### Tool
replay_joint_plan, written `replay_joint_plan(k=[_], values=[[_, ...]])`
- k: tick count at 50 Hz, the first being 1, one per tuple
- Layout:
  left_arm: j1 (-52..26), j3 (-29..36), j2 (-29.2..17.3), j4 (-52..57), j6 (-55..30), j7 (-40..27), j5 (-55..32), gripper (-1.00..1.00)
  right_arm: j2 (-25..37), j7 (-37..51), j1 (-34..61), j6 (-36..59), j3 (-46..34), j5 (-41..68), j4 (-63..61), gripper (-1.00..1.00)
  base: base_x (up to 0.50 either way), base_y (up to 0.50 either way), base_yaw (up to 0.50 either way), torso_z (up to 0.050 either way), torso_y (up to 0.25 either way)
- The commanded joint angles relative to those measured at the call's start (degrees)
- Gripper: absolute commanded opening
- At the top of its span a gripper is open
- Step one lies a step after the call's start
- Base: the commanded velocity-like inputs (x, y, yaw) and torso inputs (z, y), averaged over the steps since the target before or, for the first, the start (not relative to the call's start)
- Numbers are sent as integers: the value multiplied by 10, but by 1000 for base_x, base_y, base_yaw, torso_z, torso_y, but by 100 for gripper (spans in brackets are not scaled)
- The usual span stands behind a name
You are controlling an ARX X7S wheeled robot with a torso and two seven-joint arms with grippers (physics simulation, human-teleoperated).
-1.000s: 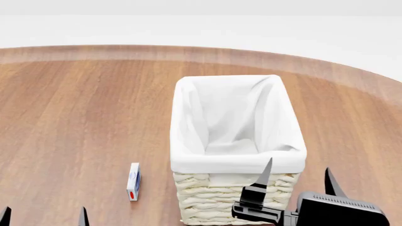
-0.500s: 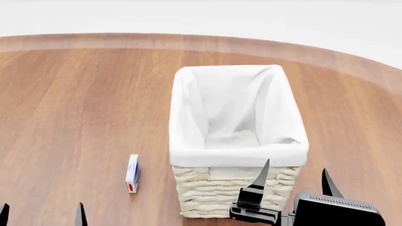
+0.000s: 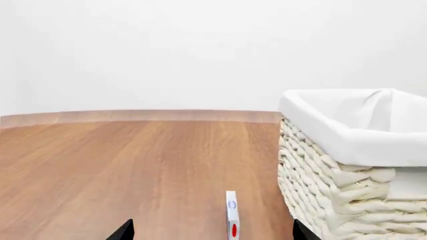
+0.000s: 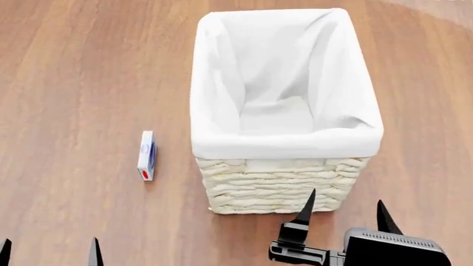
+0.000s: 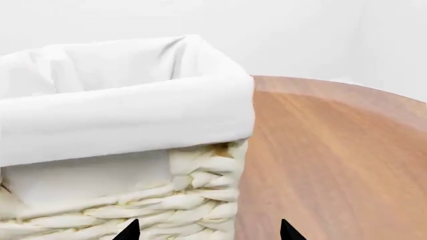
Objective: Pick up the cream cheese box, and put it in the basket.
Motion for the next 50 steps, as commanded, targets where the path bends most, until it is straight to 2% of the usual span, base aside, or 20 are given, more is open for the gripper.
replay_joint_plan(k=[1,3,9,18,20,21,23,24,42,50], values=[[-6,-13,8,5,-10,8,16,100,-9,-14,-2,9,14,-3,-12,100,0,0,0,0,-250],[-5,-15,8,-1,7,6,17,100,-8,-13,-2,11,15,-1,-13,100,0,0,0,0,-250],[-20,-15,8,-3,-17,8,10,100,-7,-13,-1,9,13,0,-9,100,0,0,0,0,-6],[-71,-24,7,-39,-51,54,-76,100,-6,-12,0,7,10,0,-5,100,0,0,0,0,0],[-87,-23,11,-67,-28,59,-70,100,-6,-11,1,7,9,-1,-5,100,0,0,0,0,0],[-100,-28,15,-78,-53,59,-87,100,-6,-11,1,8,9,0,-4,100,0,0,0,0,0],[-102,-27,15,-88,-20,68,-86,100,-5,-10,2,7,8,-1,-3,100,0,0,0,0,0],[-115,-29,19,-100,-43,62,-89,100,-5,-10,3,8,8,-1,-4,100,0,0,0,0,0],[-199,-22,30,-202,-59,90,-111,100,-2,-8,3,5,5,4,3,100,0,0,0,0,0],[-255,-10,47,-293,-53,95,-95,100,-2,-9,6,2,5,6,13,100,0,0,0,0,0]])
